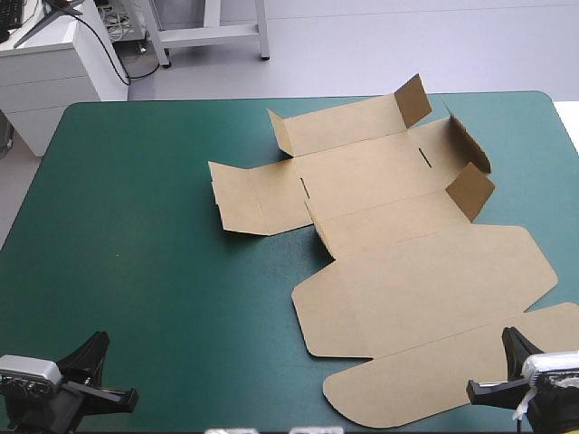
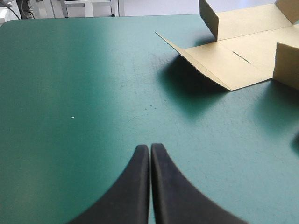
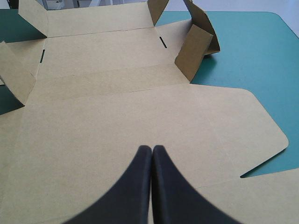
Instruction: Fold the box
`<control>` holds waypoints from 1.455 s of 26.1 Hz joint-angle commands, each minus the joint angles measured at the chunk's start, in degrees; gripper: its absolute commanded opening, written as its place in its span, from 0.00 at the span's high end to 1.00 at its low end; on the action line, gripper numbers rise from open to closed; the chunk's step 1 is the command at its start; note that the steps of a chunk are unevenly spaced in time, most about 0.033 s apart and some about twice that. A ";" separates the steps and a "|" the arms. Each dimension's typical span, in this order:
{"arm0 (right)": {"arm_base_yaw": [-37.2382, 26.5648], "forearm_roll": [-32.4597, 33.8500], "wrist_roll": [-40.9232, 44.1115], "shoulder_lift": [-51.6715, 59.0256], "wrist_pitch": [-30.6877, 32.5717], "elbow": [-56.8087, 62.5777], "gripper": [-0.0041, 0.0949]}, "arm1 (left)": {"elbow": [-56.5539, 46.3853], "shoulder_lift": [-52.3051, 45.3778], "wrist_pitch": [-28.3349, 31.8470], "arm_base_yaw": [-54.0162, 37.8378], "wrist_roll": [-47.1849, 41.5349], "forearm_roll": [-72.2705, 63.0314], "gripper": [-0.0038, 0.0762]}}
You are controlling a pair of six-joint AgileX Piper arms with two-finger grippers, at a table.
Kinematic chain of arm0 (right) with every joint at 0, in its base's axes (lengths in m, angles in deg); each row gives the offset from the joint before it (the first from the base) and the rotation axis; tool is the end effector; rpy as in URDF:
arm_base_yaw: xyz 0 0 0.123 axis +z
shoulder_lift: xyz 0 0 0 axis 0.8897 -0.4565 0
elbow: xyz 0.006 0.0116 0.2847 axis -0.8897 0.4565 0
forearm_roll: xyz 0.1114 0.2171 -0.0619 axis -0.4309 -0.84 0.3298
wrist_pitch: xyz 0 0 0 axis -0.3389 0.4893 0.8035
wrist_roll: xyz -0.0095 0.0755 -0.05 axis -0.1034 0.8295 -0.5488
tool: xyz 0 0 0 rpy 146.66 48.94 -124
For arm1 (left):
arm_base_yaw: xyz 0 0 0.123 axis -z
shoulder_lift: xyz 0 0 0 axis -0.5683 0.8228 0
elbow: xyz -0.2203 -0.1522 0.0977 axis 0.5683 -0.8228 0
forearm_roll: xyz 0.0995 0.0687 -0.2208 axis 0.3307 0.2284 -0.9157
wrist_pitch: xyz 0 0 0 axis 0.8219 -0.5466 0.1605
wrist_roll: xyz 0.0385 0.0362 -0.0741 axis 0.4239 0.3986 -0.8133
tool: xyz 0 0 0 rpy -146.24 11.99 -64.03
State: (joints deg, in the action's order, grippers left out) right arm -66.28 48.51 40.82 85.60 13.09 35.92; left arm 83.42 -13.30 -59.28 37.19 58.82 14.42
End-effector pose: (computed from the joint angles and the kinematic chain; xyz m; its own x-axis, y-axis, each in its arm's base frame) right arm 0.0098 0.0107 0.2791 -0.2711 0.0022 -0.9626 -0.0635 0.9978 0.0202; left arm 0.0085 -0.0109 0.2775 -0.2752 0.0031 -0.9614 0.1526 0.9875 -0.0405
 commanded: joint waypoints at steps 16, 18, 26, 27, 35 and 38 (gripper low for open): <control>-0.31 -0.31 -0.14 1.31 -4.68 -1.52 0.98 | 1.31 -0.34 4.56 0.34 -0.01 -1.38 0.96; -0.31 -0.31 -0.14 1.31 -4.68 -1.52 0.98 | 1.31 -0.34 4.56 0.34 -0.01 -1.38 0.96; -0.31 -0.45 -0.47 1.31 -4.68 -1.52 0.90 | 1.31 -0.34 4.56 0.34 -0.01 -1.38 0.96; -0.31 -0.45 -0.47 1.31 -4.57 -1.52 0.86 | 1.31 -0.34 4.56 0.34 -0.01 -1.38 0.96; -0.31 -0.45 -0.47 1.31 -4.57 -1.52 0.34 | 1.31 -0.34 4.56 0.34 -0.01 -1.38 0.96; -0.31 -0.45 -0.47 1.31 -4.57 -1.52 0.21 | 1.31 -0.34 4.56 0.34 -0.01 -1.38 0.96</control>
State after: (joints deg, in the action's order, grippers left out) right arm -66.28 48.51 40.82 85.60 12.98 35.92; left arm 83.42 -13.30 -59.30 37.19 58.82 14.42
